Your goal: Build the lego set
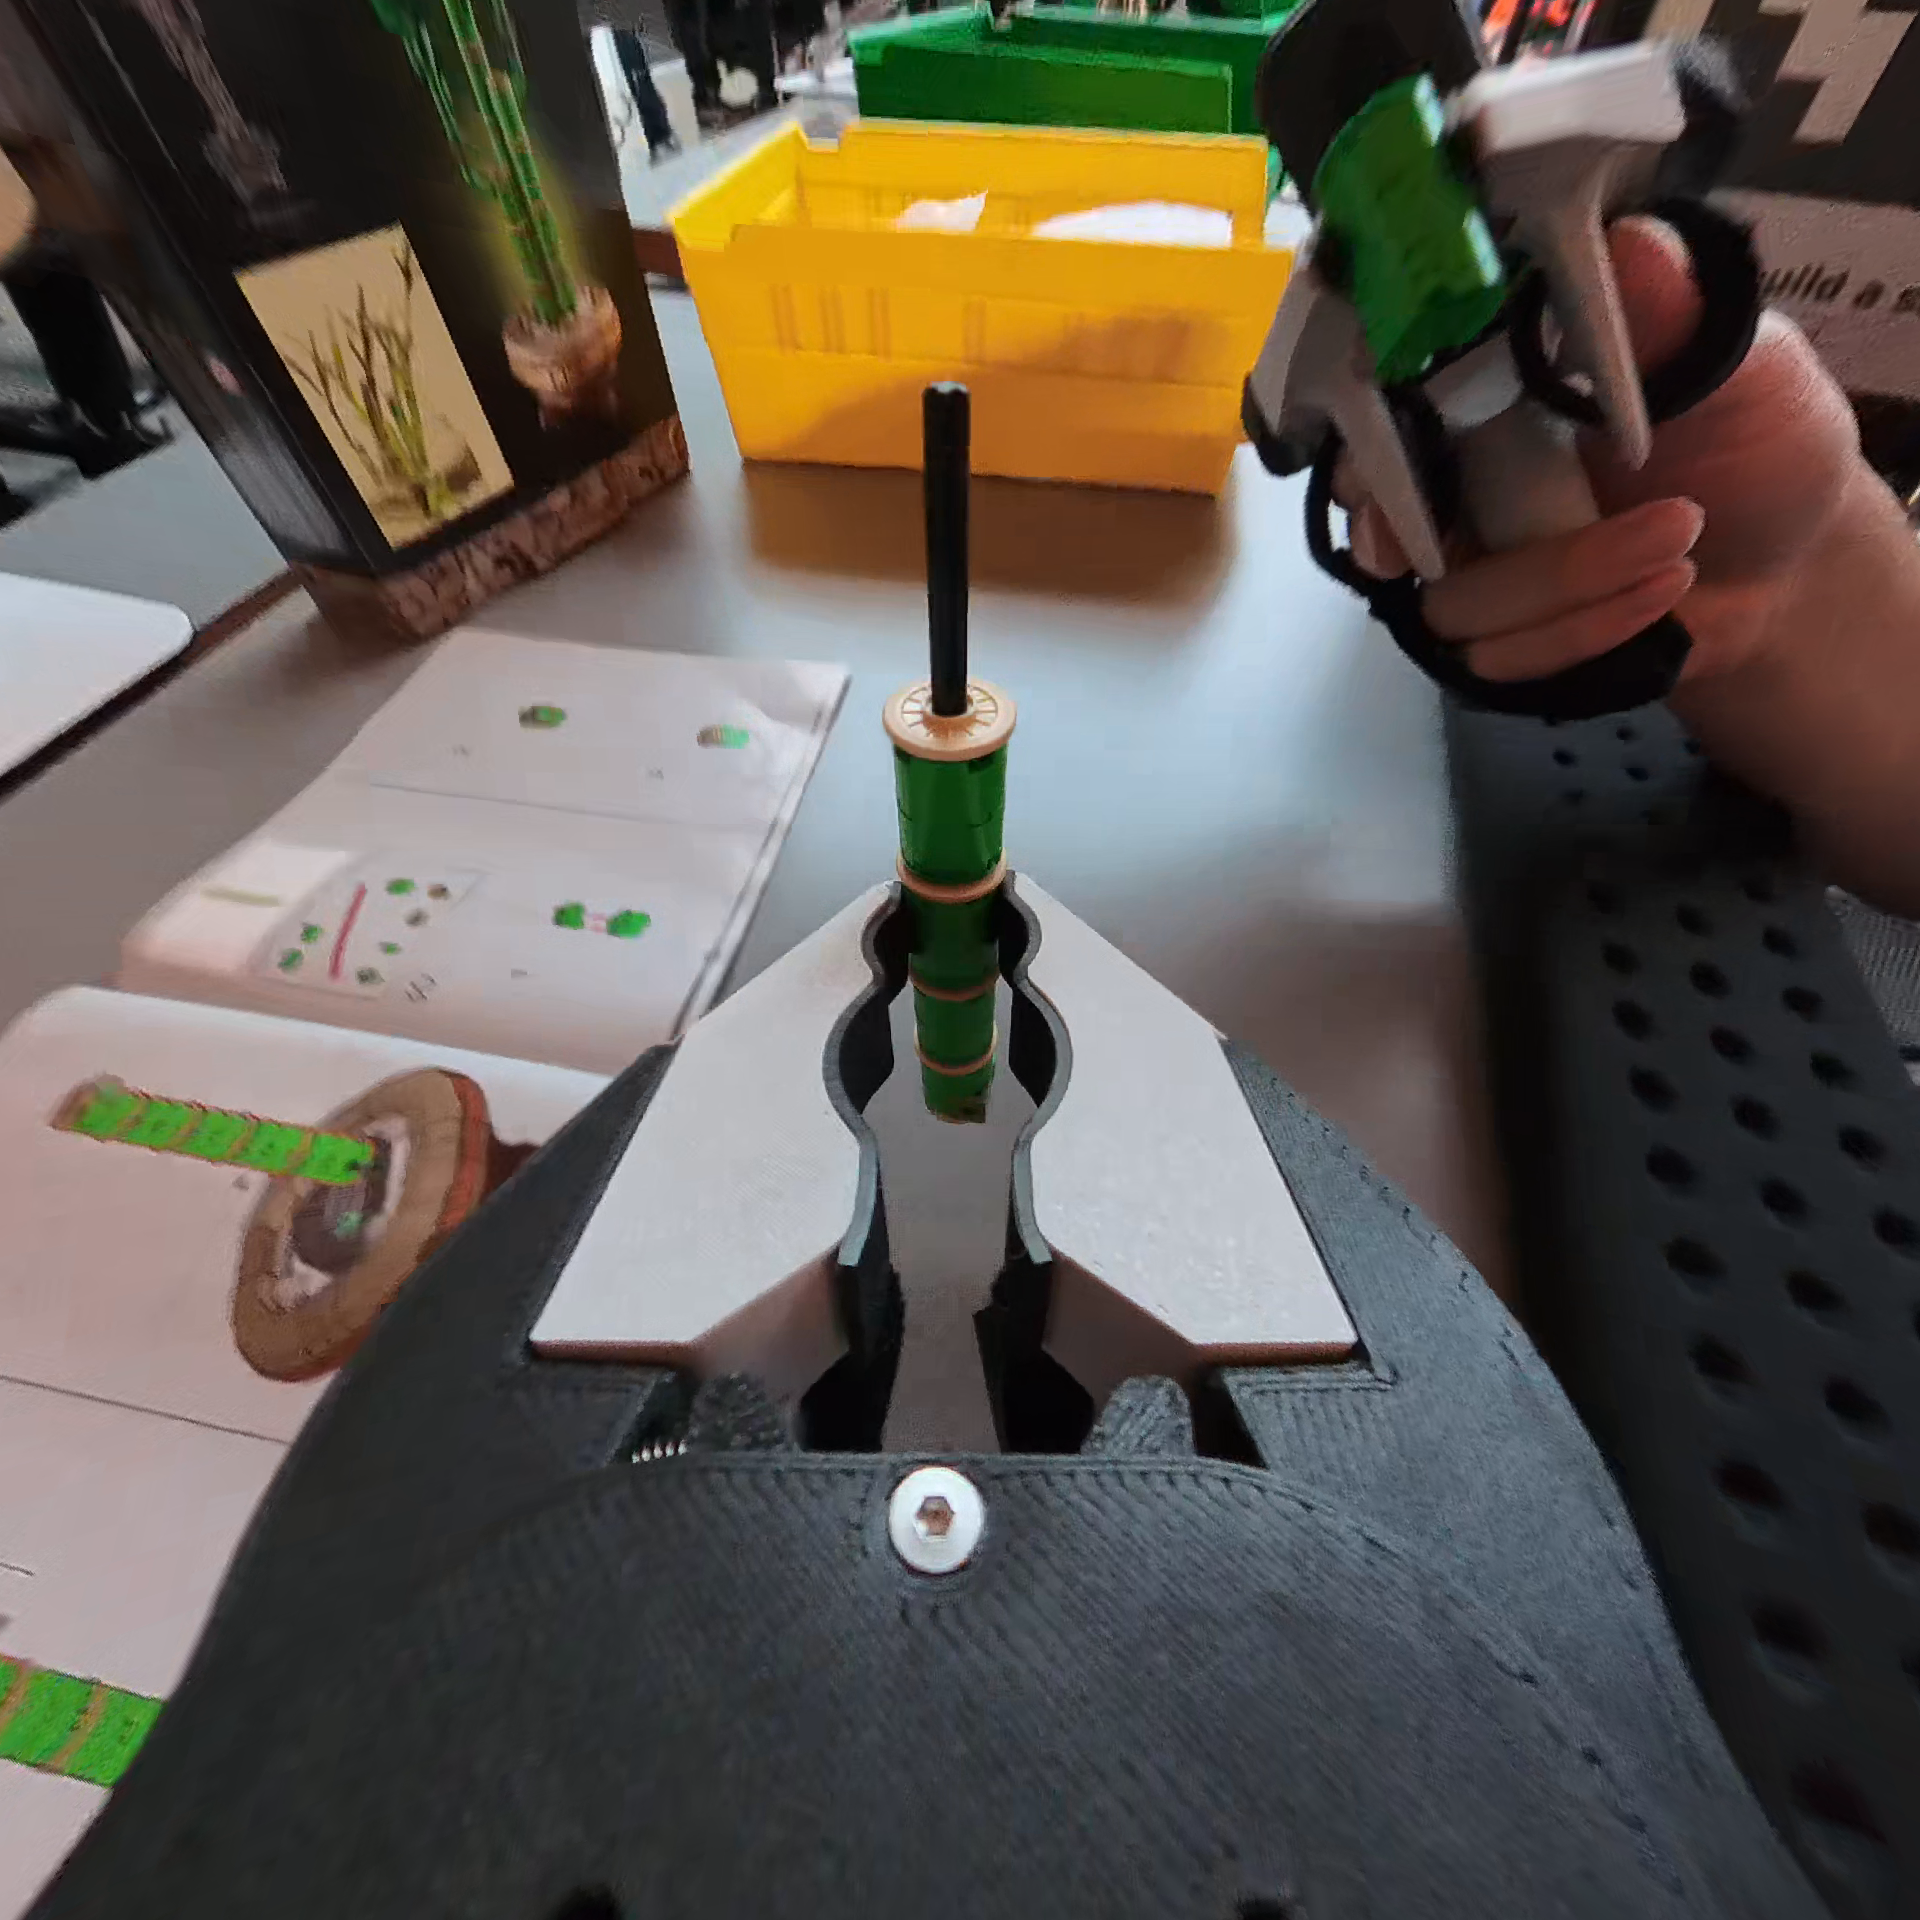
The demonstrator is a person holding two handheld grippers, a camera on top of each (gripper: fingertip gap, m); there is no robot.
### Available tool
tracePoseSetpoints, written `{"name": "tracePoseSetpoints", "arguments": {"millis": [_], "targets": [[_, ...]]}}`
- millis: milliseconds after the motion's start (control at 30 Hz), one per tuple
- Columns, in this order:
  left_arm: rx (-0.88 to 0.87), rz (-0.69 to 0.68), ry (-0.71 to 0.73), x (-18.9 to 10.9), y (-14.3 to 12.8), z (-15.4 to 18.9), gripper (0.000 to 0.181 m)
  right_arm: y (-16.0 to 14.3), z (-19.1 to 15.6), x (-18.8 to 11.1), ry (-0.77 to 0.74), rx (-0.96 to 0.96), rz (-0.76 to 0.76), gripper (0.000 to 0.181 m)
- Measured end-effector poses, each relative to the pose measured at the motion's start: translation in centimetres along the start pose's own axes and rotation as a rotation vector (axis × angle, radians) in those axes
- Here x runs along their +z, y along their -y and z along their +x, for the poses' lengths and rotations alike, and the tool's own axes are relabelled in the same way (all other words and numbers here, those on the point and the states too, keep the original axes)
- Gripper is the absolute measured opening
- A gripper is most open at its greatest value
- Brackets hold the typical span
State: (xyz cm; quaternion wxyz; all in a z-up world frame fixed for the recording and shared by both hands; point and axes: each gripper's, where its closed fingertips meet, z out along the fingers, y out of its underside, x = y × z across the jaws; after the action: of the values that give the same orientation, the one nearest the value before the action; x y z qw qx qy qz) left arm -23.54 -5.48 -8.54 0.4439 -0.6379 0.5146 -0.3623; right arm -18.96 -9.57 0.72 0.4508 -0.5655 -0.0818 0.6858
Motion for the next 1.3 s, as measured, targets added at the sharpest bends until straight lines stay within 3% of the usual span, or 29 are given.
{"name": "tracePoseSetpoints", "arguments": {"millis": [167, 300, 433, 600, 733, 1167, 1300], "targets": [[0.094, 0.040, -0.052, -1.1, 6.0, -0.4, 0.015, 5.5, -5.3, 2.5, 0.001, -0.290, -0.061, 0.014], [0.195, 0.087, 0.037, -1.2, 8.1, -1.4, 0.015, 8.4, -9.2, 5.9, -0.049, -0.755, -0.218, 0.013], [0.217, 0.144, 0.184, -1.6, 6.3, -2.5, 0.014, 6.4, -9.5, 9.6, -0.065, -1.234, -0.433, 0.014], [0.294, 0.161, 0.303, -3.2, 5.0, -3.0, 0.014, 2.5, -8.4, 12.6, 0.067, -1.664, -0.531, 0.015], [0.291, 0.146, 0.324, -3.2, 3.8, -3.7, 0.014, 0.6, -8.2, 13.1, 0.151, -1.706, -0.548, 0.015], [0.400, 0.217, 0.418, -4.6, 5.2, -3.9, 0.014, -1.1, -6.9, 12.8, 0.139, -1.791, -0.627, 0.015], [0.421, 0.228, 0.448, -5.3, 5.8, -3.9, 0.014, -0.5, -7.2, 13.2, 0.133, -1.676, -0.581, 0.015]]}}
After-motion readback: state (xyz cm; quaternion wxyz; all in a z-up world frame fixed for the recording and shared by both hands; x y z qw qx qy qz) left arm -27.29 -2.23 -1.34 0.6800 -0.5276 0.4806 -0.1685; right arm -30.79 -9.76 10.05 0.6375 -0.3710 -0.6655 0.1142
